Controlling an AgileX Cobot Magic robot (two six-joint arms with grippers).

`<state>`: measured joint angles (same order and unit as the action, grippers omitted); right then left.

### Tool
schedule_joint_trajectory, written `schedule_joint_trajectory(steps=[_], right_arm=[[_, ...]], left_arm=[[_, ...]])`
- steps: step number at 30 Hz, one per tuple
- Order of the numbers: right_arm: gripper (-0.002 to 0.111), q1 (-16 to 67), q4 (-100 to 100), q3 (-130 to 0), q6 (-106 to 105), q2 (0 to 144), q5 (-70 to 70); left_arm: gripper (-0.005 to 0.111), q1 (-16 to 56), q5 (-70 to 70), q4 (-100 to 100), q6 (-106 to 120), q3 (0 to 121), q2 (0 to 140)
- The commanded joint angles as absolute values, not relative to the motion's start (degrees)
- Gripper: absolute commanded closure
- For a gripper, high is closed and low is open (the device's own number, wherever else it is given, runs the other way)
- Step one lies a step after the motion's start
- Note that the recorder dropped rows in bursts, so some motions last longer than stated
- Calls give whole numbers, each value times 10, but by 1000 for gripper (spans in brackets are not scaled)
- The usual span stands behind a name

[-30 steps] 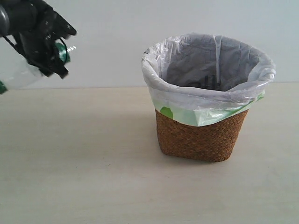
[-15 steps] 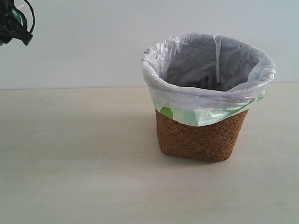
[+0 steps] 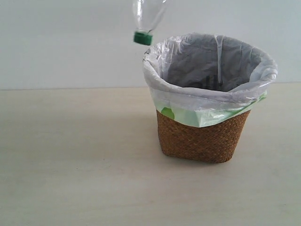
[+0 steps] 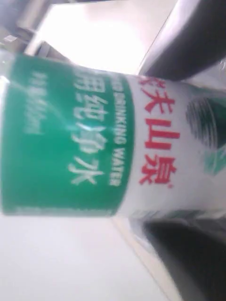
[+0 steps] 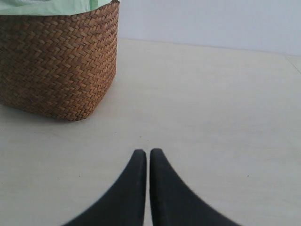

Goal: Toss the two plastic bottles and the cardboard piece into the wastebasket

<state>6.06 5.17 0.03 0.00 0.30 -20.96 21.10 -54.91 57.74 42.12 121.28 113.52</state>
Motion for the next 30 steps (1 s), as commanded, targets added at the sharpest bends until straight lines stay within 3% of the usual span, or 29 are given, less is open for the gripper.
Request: schedule_joint_trajectory(steps=[1,13,16,18,19,21,30], right_arm=[[108,58,51,0,0,0,-207],[108,58,51,0,0,0,-207],[108,58,51,0,0,0,-207],[108,58,51,0,0,0,-207],[108,58,51,0,0,0,-207],[108,58,51,0,0,0,-207],[108,58,51,0,0,0,-207]], left_arm=[[-1,245,-521,452,405,1214,1144],[4,246,-541,417,401,1214,1149],[27,246,-564,378,401,1214,1149],[54,246,-577,359,401,1214,1149],[75,246,-592,346,401,1214,1149],[104,245,-613,327,404,1214,1149],[103,210,-666,321,431,1203,1148]])
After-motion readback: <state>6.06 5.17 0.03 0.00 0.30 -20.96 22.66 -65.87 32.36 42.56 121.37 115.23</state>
